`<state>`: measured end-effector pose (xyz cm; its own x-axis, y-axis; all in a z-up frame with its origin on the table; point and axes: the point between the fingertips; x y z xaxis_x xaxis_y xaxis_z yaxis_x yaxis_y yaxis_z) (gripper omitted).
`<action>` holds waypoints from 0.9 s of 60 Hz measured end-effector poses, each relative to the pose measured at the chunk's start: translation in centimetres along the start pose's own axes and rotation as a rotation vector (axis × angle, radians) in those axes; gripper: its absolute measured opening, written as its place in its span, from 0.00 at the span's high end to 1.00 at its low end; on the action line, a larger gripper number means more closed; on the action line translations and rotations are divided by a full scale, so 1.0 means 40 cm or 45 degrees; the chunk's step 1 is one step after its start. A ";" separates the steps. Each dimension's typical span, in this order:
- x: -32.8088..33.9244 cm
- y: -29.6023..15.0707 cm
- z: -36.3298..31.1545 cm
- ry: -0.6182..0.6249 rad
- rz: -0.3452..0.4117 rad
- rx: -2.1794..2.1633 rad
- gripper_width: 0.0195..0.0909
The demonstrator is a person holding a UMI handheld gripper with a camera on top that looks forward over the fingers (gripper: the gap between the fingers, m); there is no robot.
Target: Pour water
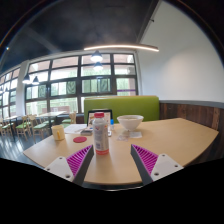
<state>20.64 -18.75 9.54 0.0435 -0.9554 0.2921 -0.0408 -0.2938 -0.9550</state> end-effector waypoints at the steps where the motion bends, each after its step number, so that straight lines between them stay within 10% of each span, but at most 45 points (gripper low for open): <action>1: -0.012 -0.011 0.002 -0.011 -0.006 0.002 0.11; 27: -0.449 -0.130 -0.100 0.093 -0.019 0.094 0.13; 32: -0.504 -0.134 -0.106 0.107 -0.022 0.104 0.51; 54: -0.536 -0.152 -0.100 0.176 0.079 0.064 0.71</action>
<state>15.95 3.41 9.29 -0.0954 -0.9677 0.2334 0.0113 -0.2355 -0.9718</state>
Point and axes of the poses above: the point between the fingertips, and its own axes, seen from behind it with the camera up: z to the right, y down, x backward, against the way the camera looks, and after that the axes turned 11 degrees about -z, right-handed
